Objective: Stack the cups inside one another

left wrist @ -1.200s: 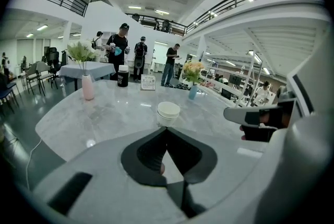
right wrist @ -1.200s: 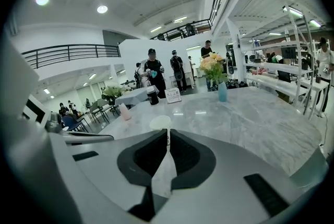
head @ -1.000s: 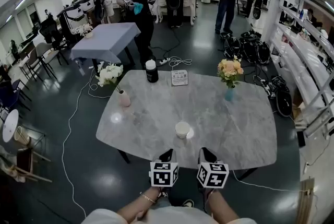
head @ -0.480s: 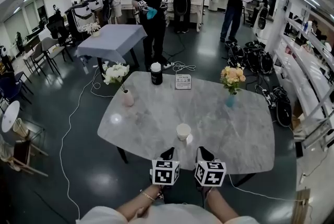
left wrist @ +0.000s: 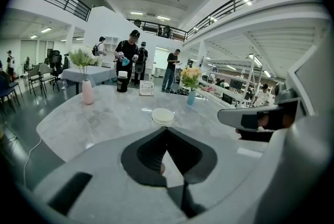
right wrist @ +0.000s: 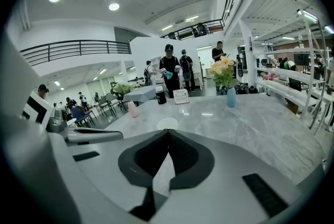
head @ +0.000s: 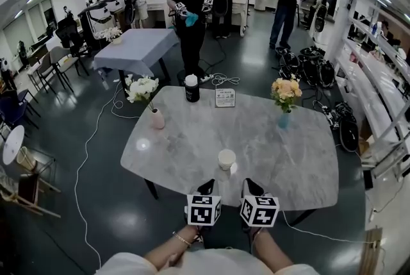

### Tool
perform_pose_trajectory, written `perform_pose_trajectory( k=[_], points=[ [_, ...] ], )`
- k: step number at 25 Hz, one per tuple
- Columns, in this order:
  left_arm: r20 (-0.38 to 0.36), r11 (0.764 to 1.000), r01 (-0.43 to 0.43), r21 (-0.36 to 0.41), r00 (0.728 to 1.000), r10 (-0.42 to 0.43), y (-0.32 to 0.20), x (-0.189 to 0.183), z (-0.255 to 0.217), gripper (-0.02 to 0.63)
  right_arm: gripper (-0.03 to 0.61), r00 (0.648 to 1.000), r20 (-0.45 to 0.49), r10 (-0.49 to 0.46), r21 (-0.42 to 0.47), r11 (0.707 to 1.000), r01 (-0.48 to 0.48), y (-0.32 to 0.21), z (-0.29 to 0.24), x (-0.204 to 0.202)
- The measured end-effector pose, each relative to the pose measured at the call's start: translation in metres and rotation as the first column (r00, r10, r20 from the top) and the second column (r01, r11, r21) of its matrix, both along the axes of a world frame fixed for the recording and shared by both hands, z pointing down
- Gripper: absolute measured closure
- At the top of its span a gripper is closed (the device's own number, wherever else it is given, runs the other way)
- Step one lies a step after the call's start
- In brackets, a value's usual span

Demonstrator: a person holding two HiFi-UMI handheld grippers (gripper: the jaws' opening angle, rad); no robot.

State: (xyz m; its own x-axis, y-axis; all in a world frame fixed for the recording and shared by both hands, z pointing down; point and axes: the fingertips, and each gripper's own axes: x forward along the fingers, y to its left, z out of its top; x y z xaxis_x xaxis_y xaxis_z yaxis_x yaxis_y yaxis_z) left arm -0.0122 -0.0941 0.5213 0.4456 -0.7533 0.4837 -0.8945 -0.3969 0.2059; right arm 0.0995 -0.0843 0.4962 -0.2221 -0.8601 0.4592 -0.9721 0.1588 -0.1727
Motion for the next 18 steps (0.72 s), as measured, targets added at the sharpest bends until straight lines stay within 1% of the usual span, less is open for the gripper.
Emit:
perform_pose_trajectory(
  k=[18],
  points=[
    [-0.007,1.000,-0.019,-0.007,1.000,0.019,-0.0009,0.0013,-0.0016,0.617,0.571,0.999,-0.008,0.038,-0.009,0.999,-0.038,0.0039,-0.0028,0.0058]
  ],
)
